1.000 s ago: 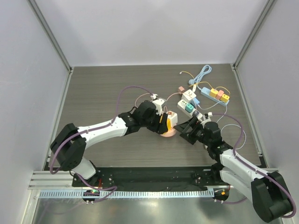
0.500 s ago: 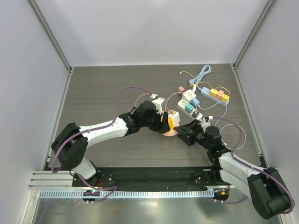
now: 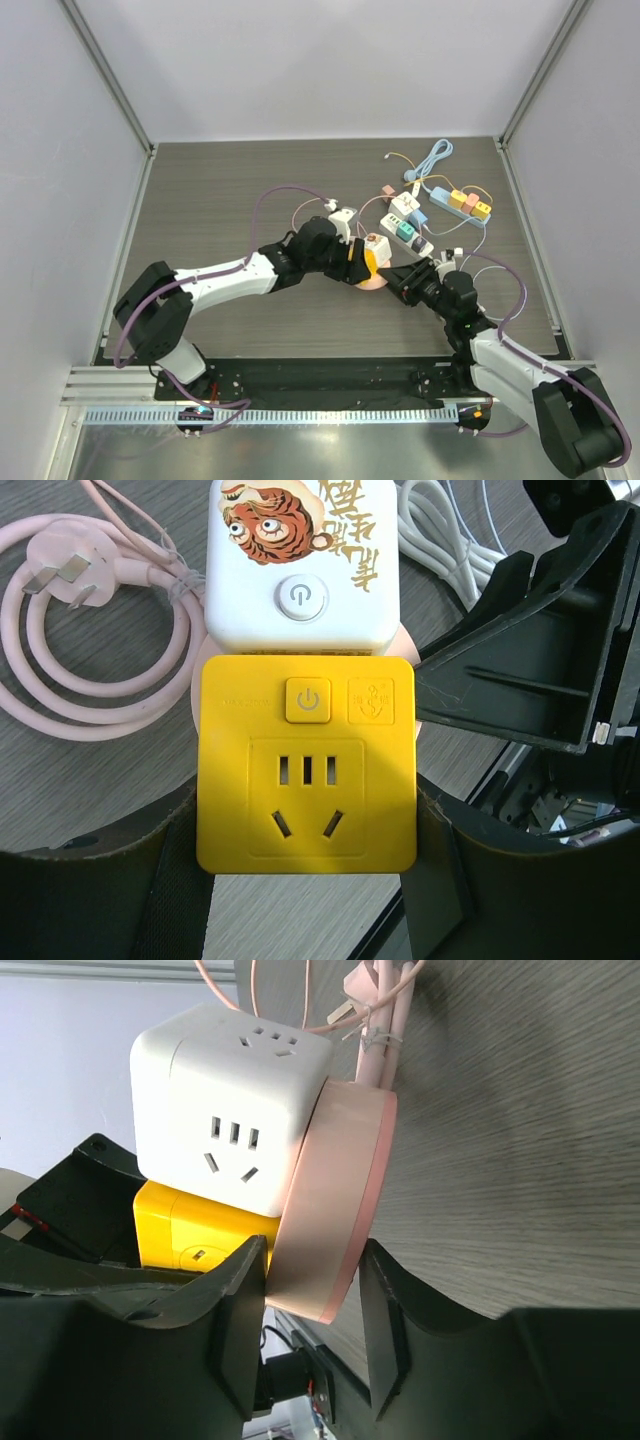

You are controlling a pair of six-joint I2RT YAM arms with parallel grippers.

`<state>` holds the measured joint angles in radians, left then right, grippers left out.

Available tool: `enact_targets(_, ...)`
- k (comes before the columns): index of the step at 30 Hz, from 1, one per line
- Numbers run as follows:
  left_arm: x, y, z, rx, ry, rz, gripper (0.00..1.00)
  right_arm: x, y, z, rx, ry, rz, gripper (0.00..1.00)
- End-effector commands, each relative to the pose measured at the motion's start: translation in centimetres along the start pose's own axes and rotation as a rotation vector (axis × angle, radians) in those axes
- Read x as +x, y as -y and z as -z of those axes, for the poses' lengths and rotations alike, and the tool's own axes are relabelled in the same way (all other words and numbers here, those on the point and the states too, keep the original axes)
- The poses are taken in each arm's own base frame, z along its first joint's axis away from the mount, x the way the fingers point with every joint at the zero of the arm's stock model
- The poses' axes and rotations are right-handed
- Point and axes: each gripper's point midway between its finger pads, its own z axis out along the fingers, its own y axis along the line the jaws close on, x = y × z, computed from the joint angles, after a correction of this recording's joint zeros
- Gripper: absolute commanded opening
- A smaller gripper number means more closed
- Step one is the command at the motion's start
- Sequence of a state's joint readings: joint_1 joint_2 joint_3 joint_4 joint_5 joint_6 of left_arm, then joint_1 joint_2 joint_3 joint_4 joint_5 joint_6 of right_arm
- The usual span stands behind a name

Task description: Pull the plug off the socket

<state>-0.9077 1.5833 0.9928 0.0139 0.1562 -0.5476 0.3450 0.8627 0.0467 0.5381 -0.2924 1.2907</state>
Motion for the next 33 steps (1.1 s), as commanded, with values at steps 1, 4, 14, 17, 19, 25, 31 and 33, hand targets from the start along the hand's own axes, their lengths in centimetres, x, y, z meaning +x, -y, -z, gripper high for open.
enact_targets(1, -6.3, 5.5, 0.9, 0.180, 0.198, -0.026, 0.00, -0.6, 1.2, 0.3, 0.017, 0.053, 0.000, 0.38)
enact_targets(4, -6.5, 5.8, 0.9, 0.192, 0.208, -0.007, 0.00, -0.8, 2.6, 0.3, 0.068, 0.069, 0.026, 0.26)
enact_targets(14, -8.7, 5.6, 1.8, 0.146, 0.333, 0.031, 0.00, -1.5, 6.7, 0.7, 0.276, 0.101, 0.103, 0.01)
enact_targets(17, -9.8, 5.5, 2.3, 0.116, 0.386, 0.093, 0.00, -1.7, 8.0, 1.0, 0.325, 0.109, 0.126, 0.01)
enact_targets(19, -10.2, 6.4, 2.5, 0.199, 0.373, 0.122, 0.00, -1.5, 8.7, 1.1, 0.341, 0.103, 0.132, 0.01)
enact_targets(25, -10.8, 7.6, 3.3, 0.282, 0.387, 0.165, 0.00, -0.4, 10.8, 1.6, 0.346, 0.081, 0.119, 0.01)
enact_targets(31, -8.6, 5.9, 2.9, 0.031, 0.314, -0.080, 0.00, -0.9, 11.6, 1.9, 0.400, 0.097, 0.156, 0.01)
enact_targets(33, -8.9, 6.7, 2.9, -0.019, 0.314, -0.153, 0.00, -1.0, 11.3, 1.9, 0.388, 0.096, 0.165, 0.01)
